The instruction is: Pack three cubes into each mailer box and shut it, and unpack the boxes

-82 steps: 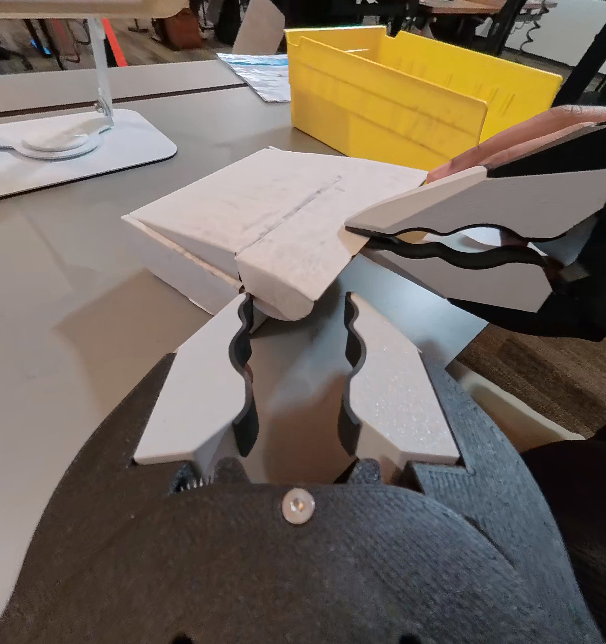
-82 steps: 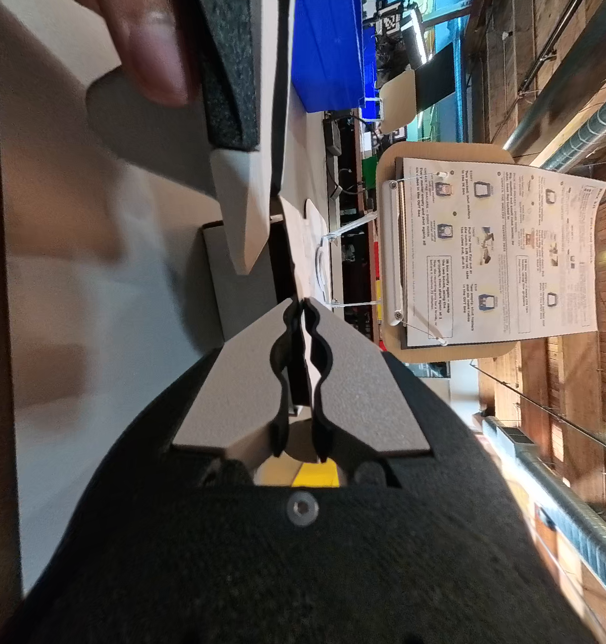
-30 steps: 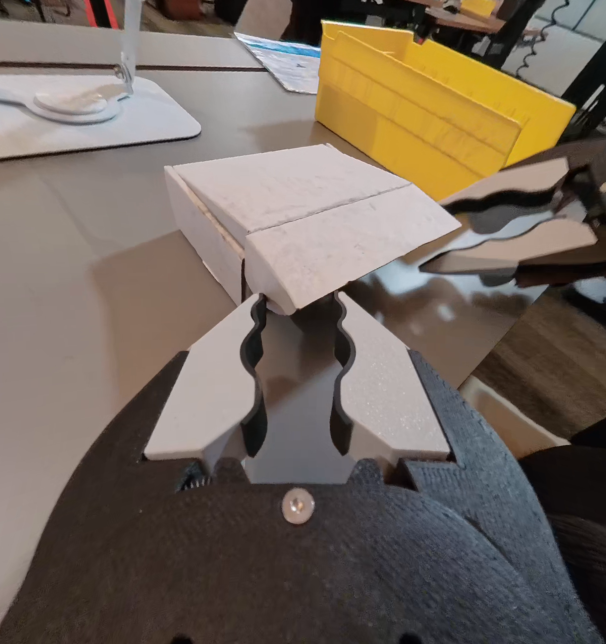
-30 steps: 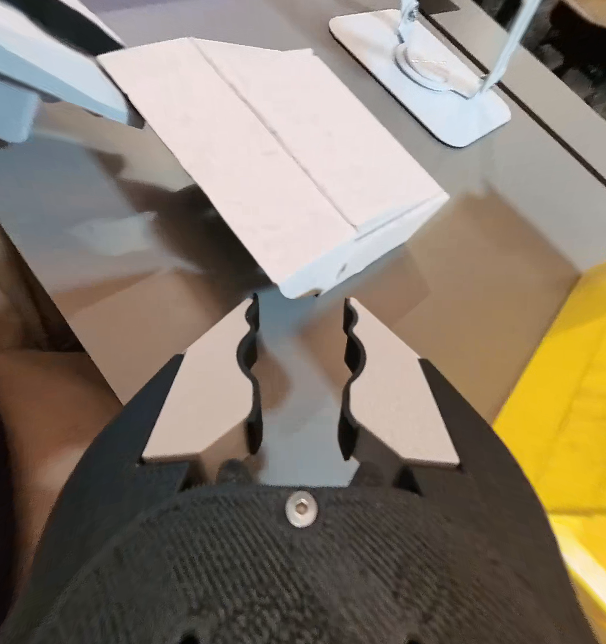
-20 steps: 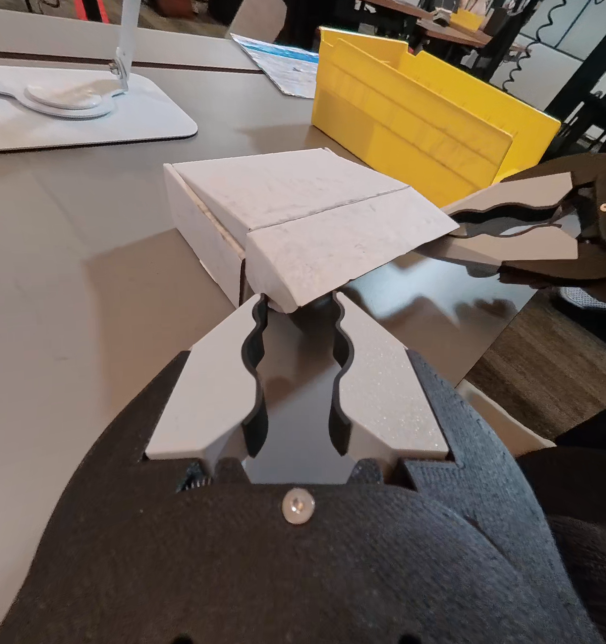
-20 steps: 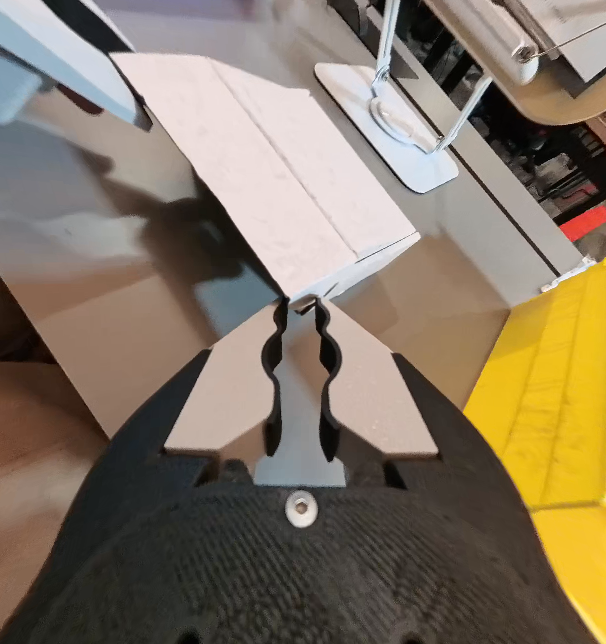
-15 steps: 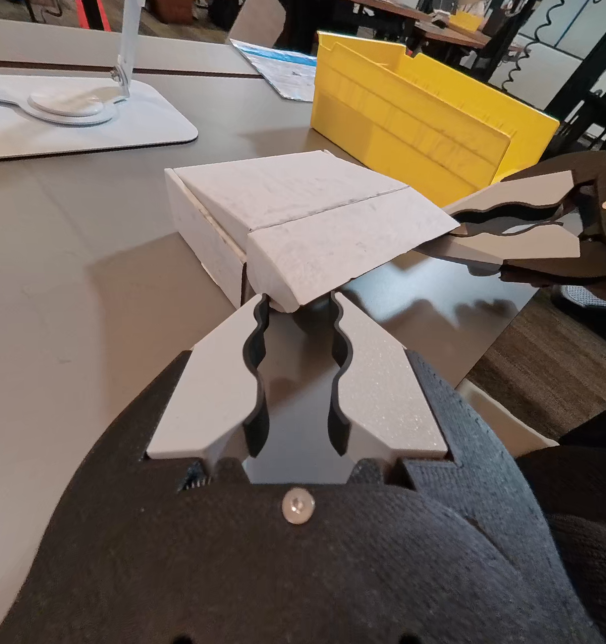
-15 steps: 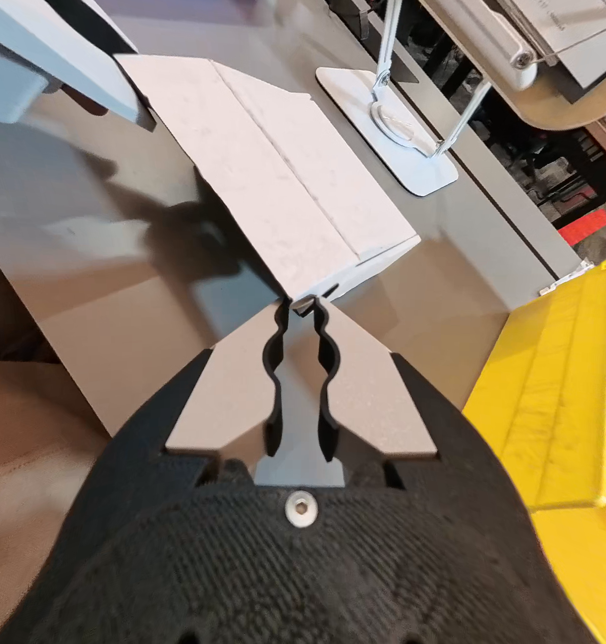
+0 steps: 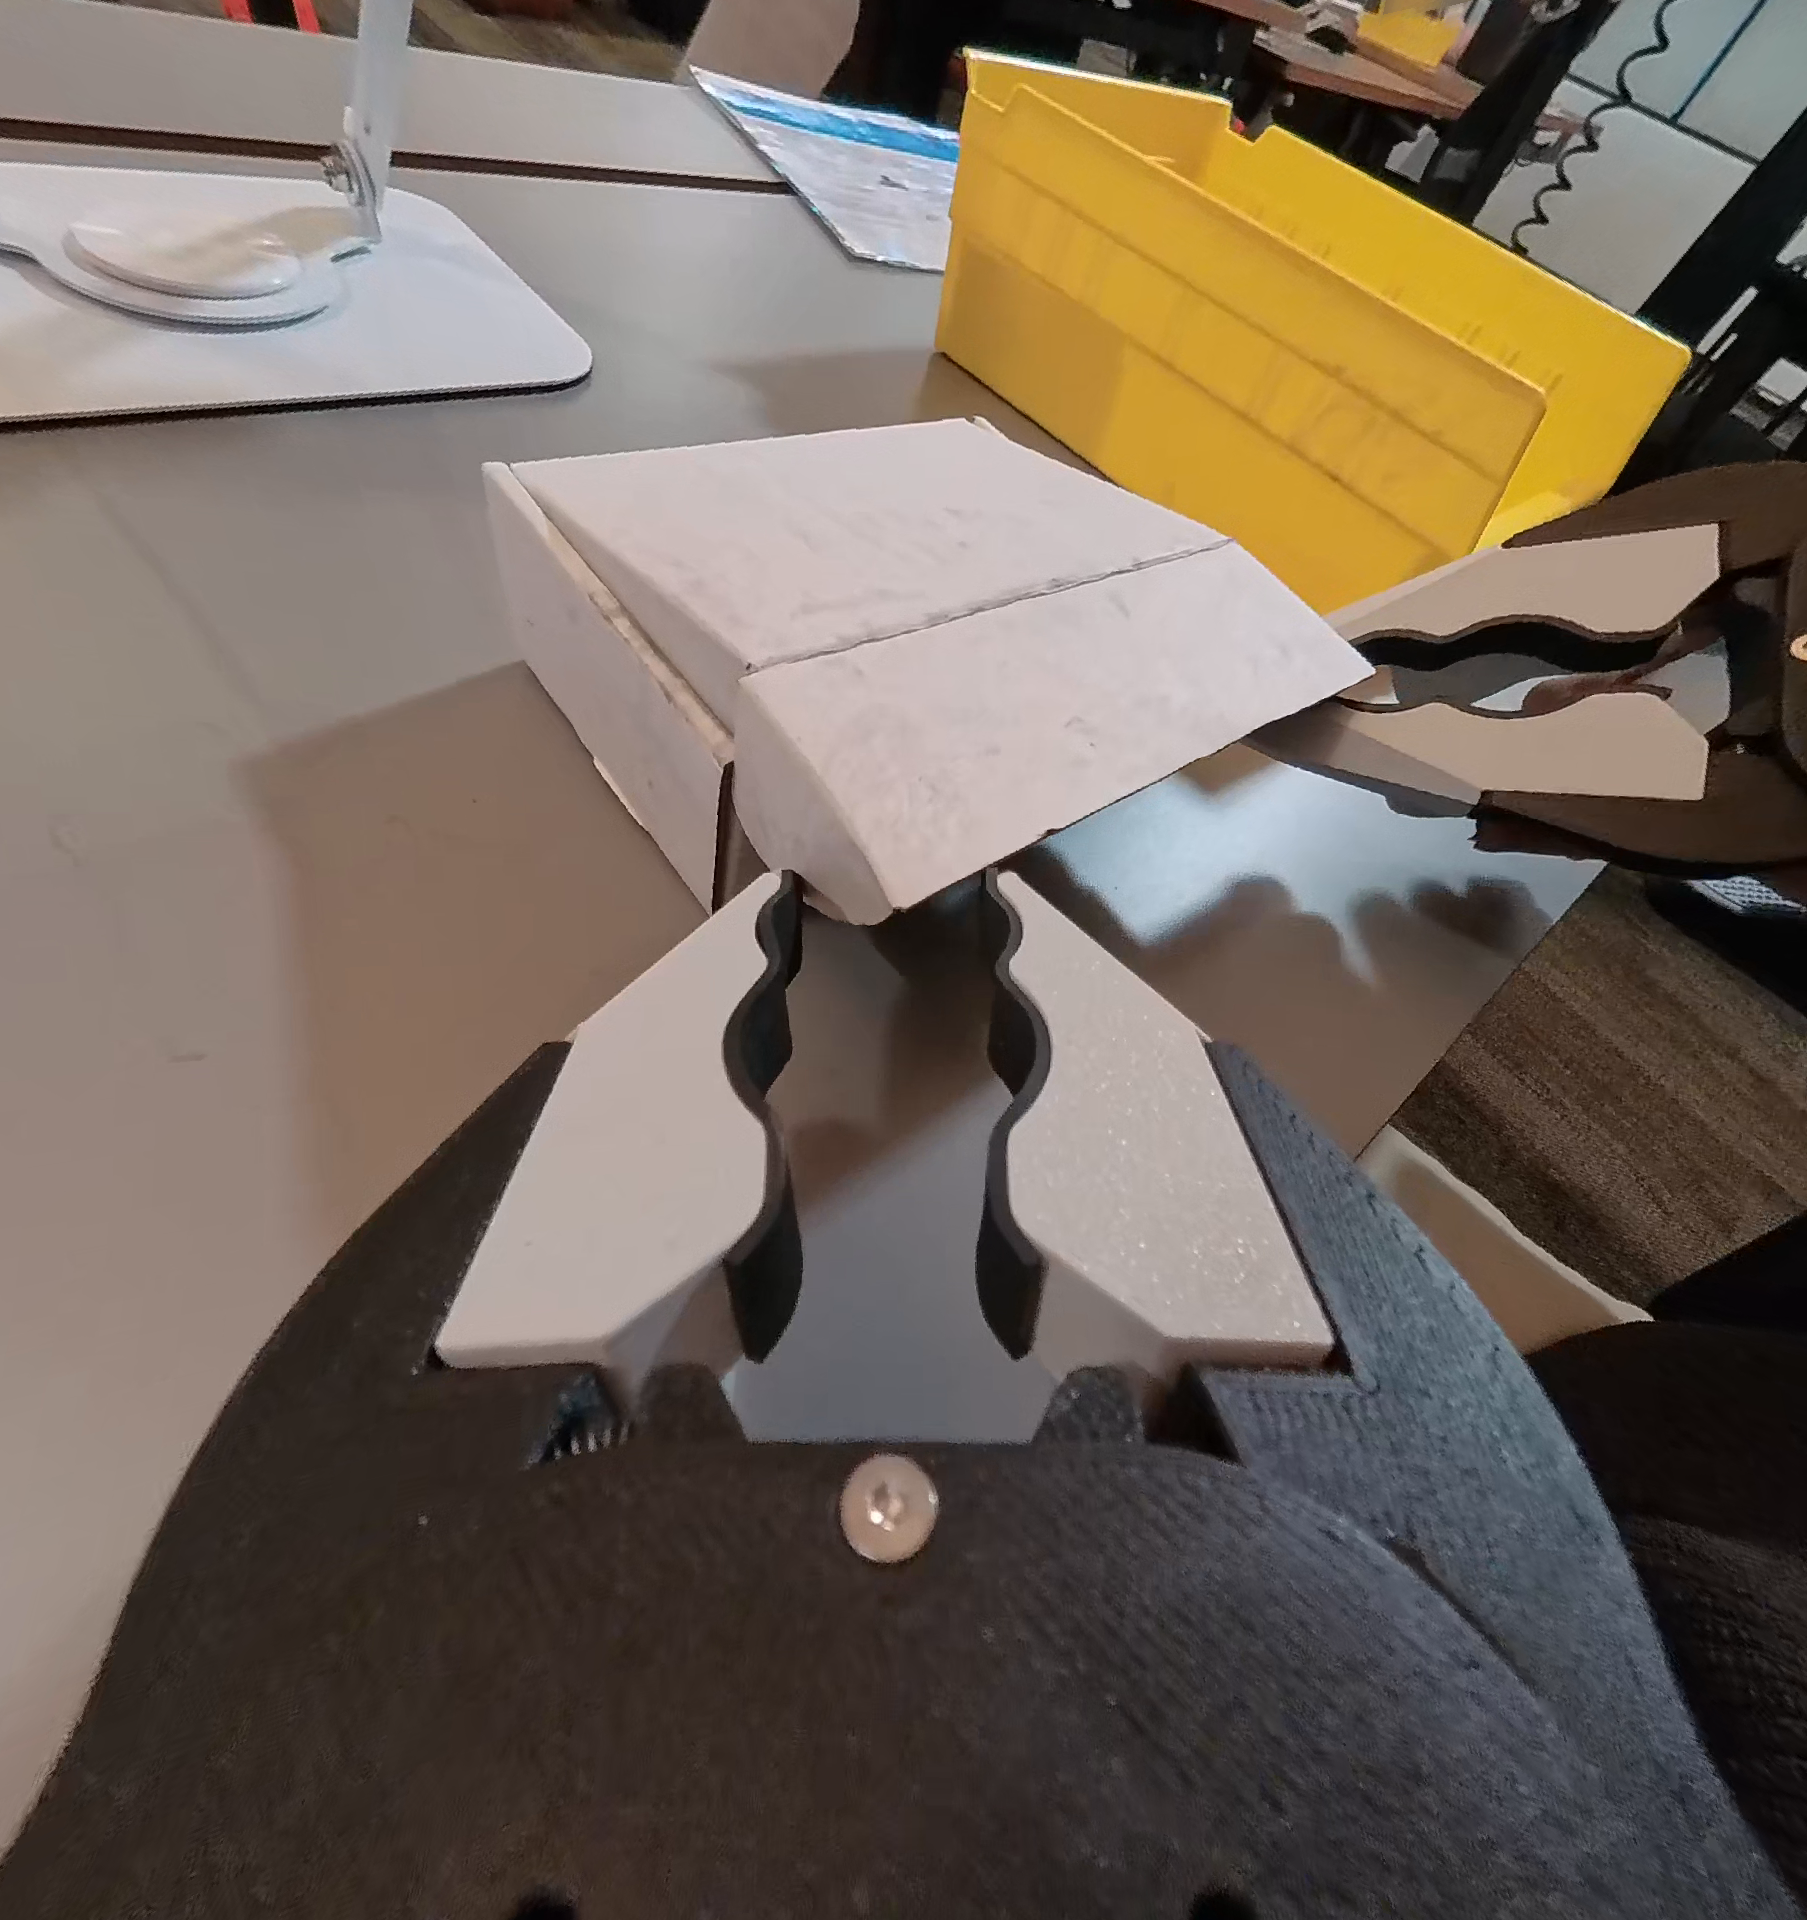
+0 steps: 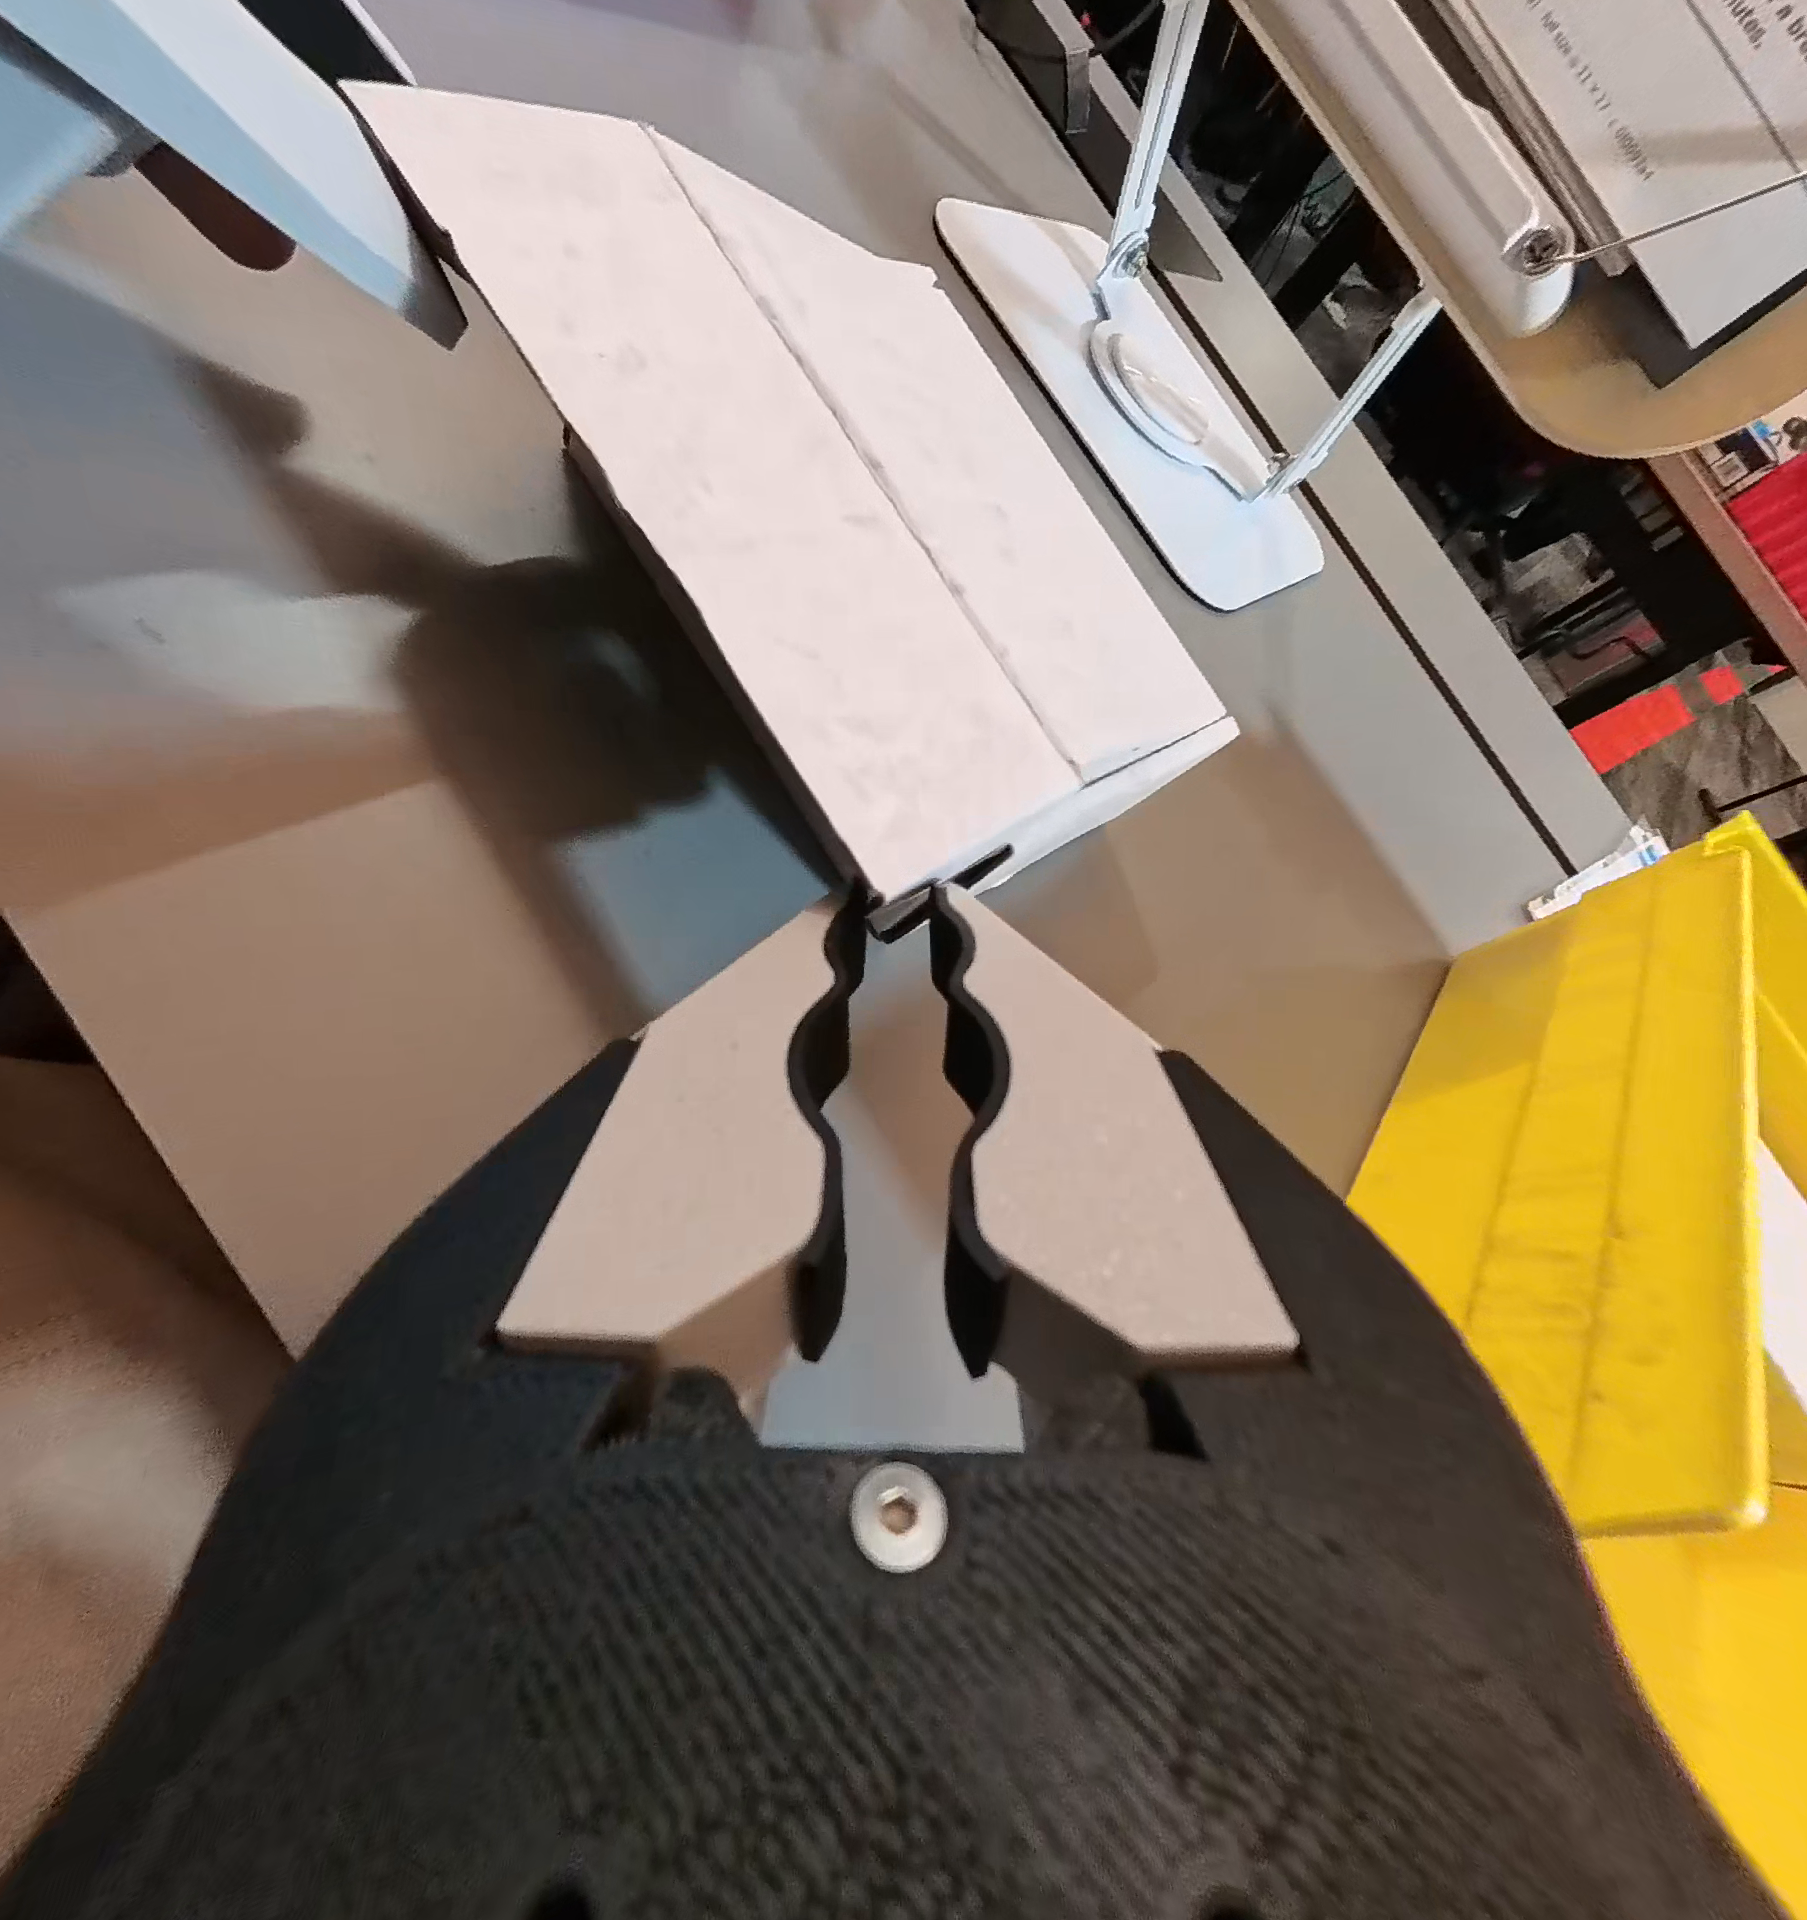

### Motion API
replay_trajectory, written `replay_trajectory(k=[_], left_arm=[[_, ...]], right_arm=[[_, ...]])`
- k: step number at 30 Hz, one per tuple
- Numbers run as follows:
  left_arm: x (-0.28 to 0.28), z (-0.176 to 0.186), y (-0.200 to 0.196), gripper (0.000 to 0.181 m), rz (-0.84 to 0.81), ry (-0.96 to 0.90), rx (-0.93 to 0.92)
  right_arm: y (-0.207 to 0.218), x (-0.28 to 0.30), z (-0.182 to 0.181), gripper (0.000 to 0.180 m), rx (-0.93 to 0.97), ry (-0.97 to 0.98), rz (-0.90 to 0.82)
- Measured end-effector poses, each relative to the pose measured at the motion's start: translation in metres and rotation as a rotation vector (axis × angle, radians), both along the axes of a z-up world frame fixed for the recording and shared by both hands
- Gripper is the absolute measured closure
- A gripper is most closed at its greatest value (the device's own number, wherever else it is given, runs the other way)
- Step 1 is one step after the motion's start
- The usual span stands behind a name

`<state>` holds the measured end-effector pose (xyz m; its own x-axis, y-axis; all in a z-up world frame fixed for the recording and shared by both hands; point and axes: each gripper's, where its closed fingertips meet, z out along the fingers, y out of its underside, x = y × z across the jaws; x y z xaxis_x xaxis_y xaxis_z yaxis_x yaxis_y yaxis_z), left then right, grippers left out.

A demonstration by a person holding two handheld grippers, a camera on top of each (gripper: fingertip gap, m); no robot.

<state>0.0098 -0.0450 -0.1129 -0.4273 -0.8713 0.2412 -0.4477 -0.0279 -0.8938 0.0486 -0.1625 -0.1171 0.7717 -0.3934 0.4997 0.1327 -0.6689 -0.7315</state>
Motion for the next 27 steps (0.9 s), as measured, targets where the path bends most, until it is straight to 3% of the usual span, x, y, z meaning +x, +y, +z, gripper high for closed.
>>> replay_trajectory(k=[1, 10, 13, 23, 27], left_arm=[[0.000, 0.000, 0.000, 0.149, -0.001, 0.003, -0.003], [0.003, -0.008, -0.001, 0.148, -0.019, 0.079, -0.039], [0.004, -0.014, 0.000, 0.164, -0.010, 0.126, -0.047], [-0.004, -0.020, 0.007, 0.121, -0.037, 0.158, 0.022], [-0.004, 0.001, 0.007, 0.115, -0.061, 0.110, -0.127]], right_arm=[[0.000, 0.000, 0.000, 0.170, -0.003, -0.004, 0.000], [0.000, 0.004, -0.004, 0.172, 0.001, 0.002, 0.000], [0.000, 0.006, -0.005, 0.173, -0.005, -0.002, -0.003], [-0.002, 0.006, -0.006, 0.175, -0.035, -0.035, -0.001], [-0.002, 0.006, -0.006, 0.176, -0.035, -0.037, 0.002]])
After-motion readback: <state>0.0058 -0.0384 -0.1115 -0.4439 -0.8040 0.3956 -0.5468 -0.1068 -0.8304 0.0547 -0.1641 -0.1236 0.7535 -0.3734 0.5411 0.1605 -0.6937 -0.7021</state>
